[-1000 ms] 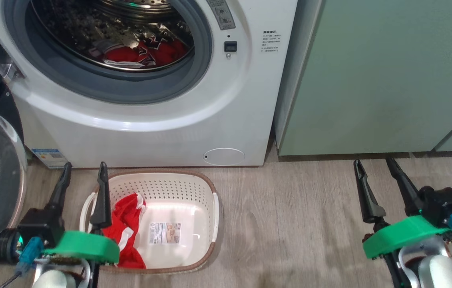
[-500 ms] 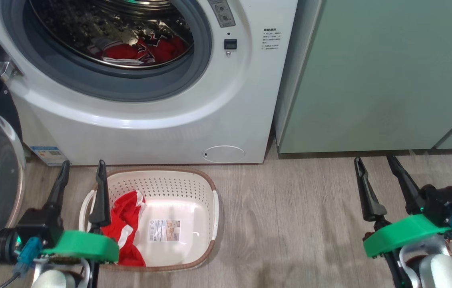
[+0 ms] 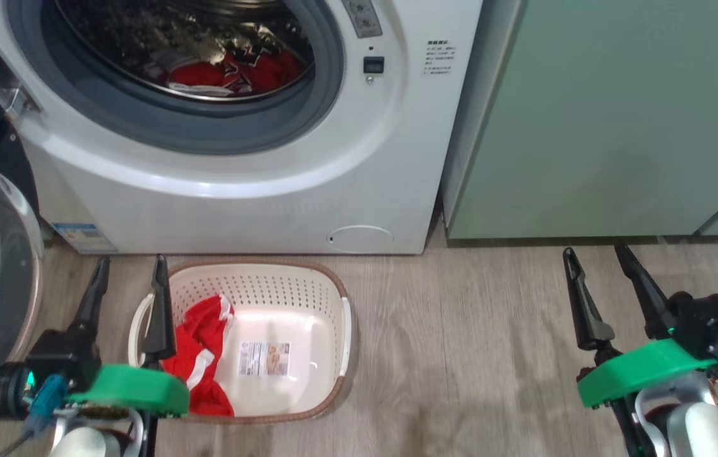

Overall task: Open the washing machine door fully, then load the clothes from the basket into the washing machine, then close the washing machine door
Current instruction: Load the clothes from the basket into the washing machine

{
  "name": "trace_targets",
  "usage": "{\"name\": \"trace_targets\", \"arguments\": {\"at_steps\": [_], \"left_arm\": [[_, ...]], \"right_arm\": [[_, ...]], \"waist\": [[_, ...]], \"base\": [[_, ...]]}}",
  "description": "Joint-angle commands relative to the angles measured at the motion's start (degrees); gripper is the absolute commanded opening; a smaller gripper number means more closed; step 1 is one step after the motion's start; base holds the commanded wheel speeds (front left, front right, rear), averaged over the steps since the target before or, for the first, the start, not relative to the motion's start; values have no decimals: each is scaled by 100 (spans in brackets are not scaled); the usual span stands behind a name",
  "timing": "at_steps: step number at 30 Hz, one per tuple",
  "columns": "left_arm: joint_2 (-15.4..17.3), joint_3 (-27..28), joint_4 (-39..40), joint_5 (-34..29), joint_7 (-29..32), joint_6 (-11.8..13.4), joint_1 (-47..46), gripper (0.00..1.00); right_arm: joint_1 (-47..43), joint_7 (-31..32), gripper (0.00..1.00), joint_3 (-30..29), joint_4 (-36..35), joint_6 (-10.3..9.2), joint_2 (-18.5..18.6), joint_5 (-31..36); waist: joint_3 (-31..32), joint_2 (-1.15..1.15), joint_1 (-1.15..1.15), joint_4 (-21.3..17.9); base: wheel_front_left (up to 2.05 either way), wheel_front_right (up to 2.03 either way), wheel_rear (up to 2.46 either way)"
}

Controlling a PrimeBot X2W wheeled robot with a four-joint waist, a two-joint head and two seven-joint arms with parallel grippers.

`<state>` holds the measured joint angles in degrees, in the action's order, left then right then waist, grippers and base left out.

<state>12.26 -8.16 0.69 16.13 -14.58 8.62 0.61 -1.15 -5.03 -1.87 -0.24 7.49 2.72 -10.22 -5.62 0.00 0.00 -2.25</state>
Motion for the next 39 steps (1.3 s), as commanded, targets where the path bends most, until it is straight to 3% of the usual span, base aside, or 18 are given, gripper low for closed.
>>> {"name": "trace_targets", "arguments": {"at_steps": [1, 7, 15, 23, 31, 39], "left_arm": [[110, 181, 153, 17, 21, 26, -298, 100], [146, 80, -416, 94, 278, -110, -798, 100], [205, -76, -2021, 244, 591, -491, -1919, 100], [458, -627, -3632, -316, 895, -712, -3021, 100], [641, -862, -4782, -545, 1131, -846, -3864, 100], [1043, -780, -5637, -520, 1248, -821, -4274, 100]], "right_arm": [[144, -17, 100, 116, -233, 0, 16, 1], [357, -3, 100, 242, -367, 0, 16, 18], [859, -125, 100, 445, -457, 0, 16, 13], [1398, -403, 100, 684, -315, 0, 16, -53], [1821, -711, 100, 885, -84, 0, 16, -218], [2092, -939, 100, 1032, 145, 0, 16, -581]], "waist": [[-51, 0, 0, 19], [-588, 0, 0, -24], [-1859, 0, 0, -224], [-2998, 0, 0, -519], [-3913, 0, 0, -852], [-4622, 0, 0, -1337]], "base": [[0, 0, 0], [0, 0, 0], [0, 0, 0], [0, 0, 0], [0, 0, 0], [0, 0, 0]]}}
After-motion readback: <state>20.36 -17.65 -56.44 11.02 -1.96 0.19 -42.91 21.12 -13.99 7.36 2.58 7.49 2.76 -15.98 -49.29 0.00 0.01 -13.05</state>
